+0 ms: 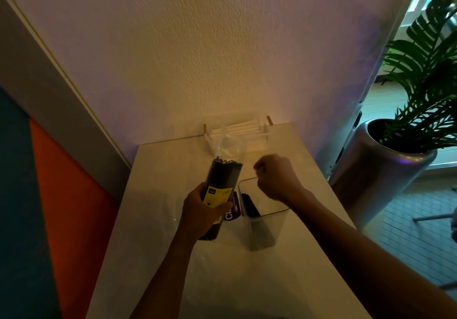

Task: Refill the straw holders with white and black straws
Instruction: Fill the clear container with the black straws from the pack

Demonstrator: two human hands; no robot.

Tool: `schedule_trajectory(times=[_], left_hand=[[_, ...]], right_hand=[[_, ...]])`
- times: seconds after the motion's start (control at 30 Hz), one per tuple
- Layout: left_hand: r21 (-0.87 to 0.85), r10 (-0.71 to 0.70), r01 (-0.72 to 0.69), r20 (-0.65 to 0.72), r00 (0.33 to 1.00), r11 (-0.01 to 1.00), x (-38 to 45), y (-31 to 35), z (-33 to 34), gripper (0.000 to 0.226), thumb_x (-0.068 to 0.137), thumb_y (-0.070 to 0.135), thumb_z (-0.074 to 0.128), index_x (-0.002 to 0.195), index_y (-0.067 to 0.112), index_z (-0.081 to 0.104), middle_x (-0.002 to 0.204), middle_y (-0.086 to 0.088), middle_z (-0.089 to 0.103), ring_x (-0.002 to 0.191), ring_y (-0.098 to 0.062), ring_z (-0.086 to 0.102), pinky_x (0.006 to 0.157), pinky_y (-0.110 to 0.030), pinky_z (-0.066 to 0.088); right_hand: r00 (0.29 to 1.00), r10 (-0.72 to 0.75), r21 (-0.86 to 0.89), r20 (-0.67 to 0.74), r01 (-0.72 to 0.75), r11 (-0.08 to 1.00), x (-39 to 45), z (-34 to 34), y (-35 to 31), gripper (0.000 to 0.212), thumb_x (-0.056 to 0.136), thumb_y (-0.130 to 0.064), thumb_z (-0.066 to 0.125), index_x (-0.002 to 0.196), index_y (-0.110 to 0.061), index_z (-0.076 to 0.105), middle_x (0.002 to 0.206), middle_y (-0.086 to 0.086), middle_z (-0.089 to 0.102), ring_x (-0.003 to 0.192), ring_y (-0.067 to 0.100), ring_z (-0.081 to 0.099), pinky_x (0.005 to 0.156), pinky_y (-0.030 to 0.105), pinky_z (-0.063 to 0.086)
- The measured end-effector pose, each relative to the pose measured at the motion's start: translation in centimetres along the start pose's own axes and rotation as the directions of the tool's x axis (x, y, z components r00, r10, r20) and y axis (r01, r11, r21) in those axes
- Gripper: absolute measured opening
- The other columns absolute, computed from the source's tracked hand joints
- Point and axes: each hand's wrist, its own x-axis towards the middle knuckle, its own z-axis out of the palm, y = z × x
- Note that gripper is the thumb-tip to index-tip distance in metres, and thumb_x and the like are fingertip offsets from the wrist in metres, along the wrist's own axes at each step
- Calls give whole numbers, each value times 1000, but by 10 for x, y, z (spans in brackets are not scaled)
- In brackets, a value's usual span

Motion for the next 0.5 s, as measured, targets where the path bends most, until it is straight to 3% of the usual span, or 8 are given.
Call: schedule_trajectory(times=[0.1, 0.17, 0.23, 0.3, 0.4, 0.5], left_hand=[[10, 19, -19, -11, 1000, 1000, 0, 1, 1, 52, 68, 15, 86, 113, 22, 62, 99, 3, 70, 87, -10, 68, 76, -30, 58], [29, 41, -40, -20, 999, 999, 0, 3, 2, 51, 69, 14, 85, 114, 21, 62, 96, 6, 68, 84, -5, 66, 71, -22, 56], [40, 57, -56, -25, 998, 998, 0, 5, 3, 49, 69, 12, 85, 111, 24, 61, 92, 11, 66, 80, 2, 63, 67, -14, 51], [46, 68, -67, -25, 997, 997, 0, 6, 3, 49, 69, 11, 85, 109, 27, 61, 90, 15, 65, 79, 5, 63, 66, -12, 52], [61, 80, -79, -13, 997, 995, 1, 5, 2, 48, 67, 13, 86, 108, 25, 63, 93, 10, 70, 82, -3, 68, 73, -29, 60], [57, 76, -76, -5, 997, 995, 2, 4, -2, 46, 65, 17, 87, 104, 24, 63, 91, 7, 72, 81, -9, 69, 73, -41, 61]], right_hand=[[941, -142, 118, -308, 186, 975, 0, -28, -21, 21, 96, -5, 55, 113, -7, 68, 111, 4, 70, 87, 0, 57, 62, 0, 40], [881, -260, 141, -394, 338, 931, 1, -46, -38, 21, 97, -5, 56, 112, -9, 69, 110, -4, 69, 92, 0, 58, 73, -2, 41], [866, -364, 119, -342, 425, 897, 5, -55, -50, 22, 97, -7, 55, 114, -13, 69, 109, -13, 64, 94, -2, 58, 80, 2, 44], [889, -416, 56, -192, 433, 900, 12, -56, -55, 26, 97, -4, 54, 115, -16, 68, 110, -11, 65, 90, -1, 59, 79, 8, 45], [899, -437, -42, 12, 437, 898, 19, -50, -55, 27, 94, 0, 55, 111, -16, 68, 108, -1, 68, 87, 2, 60, 75, 6, 43], [878, -466, -109, 114, 477, 872, 20, -47, -56, 20, 93, -4, 60, 106, -15, 71, 107, 0, 70, 94, 8, 63, 86, 21, 52]])
